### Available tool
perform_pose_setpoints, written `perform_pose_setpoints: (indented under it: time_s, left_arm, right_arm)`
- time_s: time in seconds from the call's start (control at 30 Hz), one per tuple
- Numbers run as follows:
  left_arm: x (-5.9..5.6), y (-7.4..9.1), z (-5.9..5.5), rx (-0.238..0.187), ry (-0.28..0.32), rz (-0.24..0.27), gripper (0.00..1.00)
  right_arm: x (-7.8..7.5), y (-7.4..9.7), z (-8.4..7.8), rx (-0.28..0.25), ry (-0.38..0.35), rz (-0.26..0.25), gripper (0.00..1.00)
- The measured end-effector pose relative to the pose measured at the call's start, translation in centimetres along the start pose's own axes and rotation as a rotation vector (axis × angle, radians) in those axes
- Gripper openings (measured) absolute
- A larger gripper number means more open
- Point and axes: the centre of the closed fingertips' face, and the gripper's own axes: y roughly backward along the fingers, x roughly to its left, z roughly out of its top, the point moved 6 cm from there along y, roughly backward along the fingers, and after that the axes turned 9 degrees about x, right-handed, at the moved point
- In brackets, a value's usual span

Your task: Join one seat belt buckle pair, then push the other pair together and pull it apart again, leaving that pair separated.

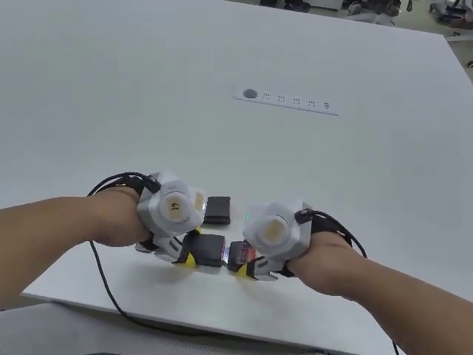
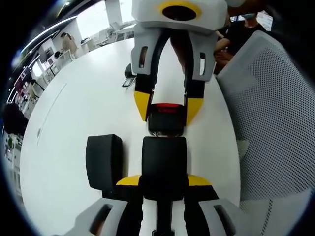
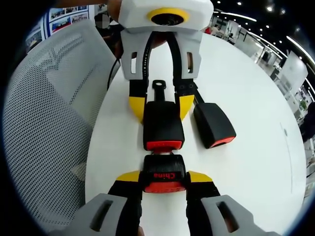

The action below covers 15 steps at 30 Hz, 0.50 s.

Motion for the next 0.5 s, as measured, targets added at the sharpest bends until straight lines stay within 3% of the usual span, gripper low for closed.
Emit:
perform_pose_setpoints:
  time_s: [0.5]
  left_arm:
    - [-0.41,0.20,0.32,0.028,-0.004,0.019,0.32]
  right_arm:
    - [0.07,0.04,-0.10,0.006,-0.015,-0.010,0.31]
